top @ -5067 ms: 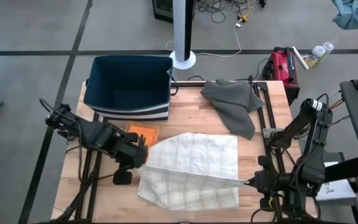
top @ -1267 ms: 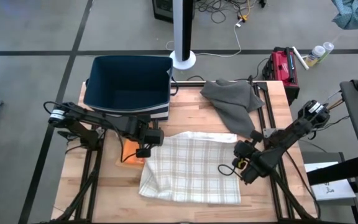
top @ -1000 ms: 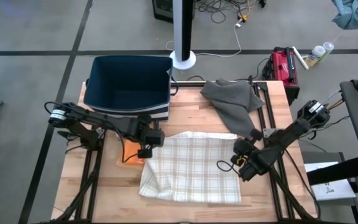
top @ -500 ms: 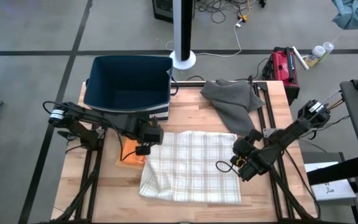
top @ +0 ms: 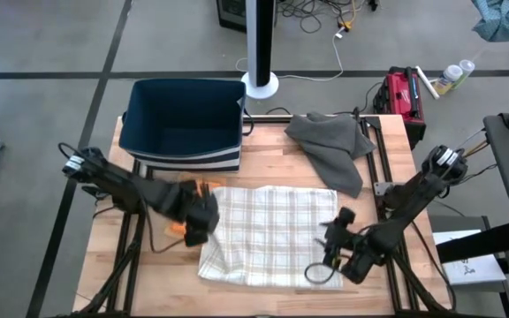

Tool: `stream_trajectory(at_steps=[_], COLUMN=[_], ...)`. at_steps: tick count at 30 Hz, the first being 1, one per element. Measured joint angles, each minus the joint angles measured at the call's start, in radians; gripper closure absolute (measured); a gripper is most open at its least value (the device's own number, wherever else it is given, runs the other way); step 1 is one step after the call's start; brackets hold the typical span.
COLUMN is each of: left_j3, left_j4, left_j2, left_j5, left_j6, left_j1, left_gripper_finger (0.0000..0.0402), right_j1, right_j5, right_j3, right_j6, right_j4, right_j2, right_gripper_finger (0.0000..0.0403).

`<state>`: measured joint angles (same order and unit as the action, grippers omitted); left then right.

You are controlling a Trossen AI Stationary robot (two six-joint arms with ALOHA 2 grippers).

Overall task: Fold towel
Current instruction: Fold the white patterned kitchen towel

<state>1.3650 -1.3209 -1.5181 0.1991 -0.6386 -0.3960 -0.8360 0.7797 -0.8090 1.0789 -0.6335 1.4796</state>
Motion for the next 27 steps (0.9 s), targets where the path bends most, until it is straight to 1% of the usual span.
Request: stream_trajectory(at_steps=[2,5,7,9,13,16,18,20,27], left_j3=[-0.089,-0.220,-0.297,-0.370,-0.520,-0.624,-0.681,-0.714,-0.735], left_j4=[0.128,0.340,0.471,0.603,0.895,1.131,1.242,1.304,1.357], left_j2=[0.000,0.000,-0.001,-0.001,-0.001,-0.001,-0.004,-0.014,-0.095], left_j5=[-0.009,-0.050,-0.059,-0.056,-0.053,-0.041,-0.024,-0.024,-0.015], left_j6=[-0.021,-0.051,-0.080,-0.098,-0.093,-0.041,-0.013,-0.003,-0.033], left_j1=[-0.053,-0.117,-0.151,-0.178,-0.211,-0.217,-0.219,-0.219,-0.259], left_gripper_finger=[0.0208,0.0220,0.0228,0.0237,0.0249,0.0255,0.0259,0.0263,0.0265], right_j1=[0.000,0.014,0.024,0.032,0.038,0.037,0.037,0.035,0.017], right_j5=[-0.019,-0.081,-0.096,-0.099,-0.074,-0.071,-0.071,-0.071,-0.079], right_j3=[0.028,0.036,0.033,0.027,0.026,0.026,0.027,0.029,0.035], right_j6=[-0.082,-0.200,-0.255,-0.275,-0.230,-0.190,-0.166,-0.142,-0.051], right_j4=[0.169,0.370,0.463,0.509,0.515,0.495,0.462,0.406,0.214], right_j2=[0.051,0.157,0.221,0.273,0.331,0.338,0.334,0.322,0.274], right_gripper_finger=[0.0174,0.0181,0.0185,0.0188,0.0192,0.0190,0.0189,0.0188,0.0194])
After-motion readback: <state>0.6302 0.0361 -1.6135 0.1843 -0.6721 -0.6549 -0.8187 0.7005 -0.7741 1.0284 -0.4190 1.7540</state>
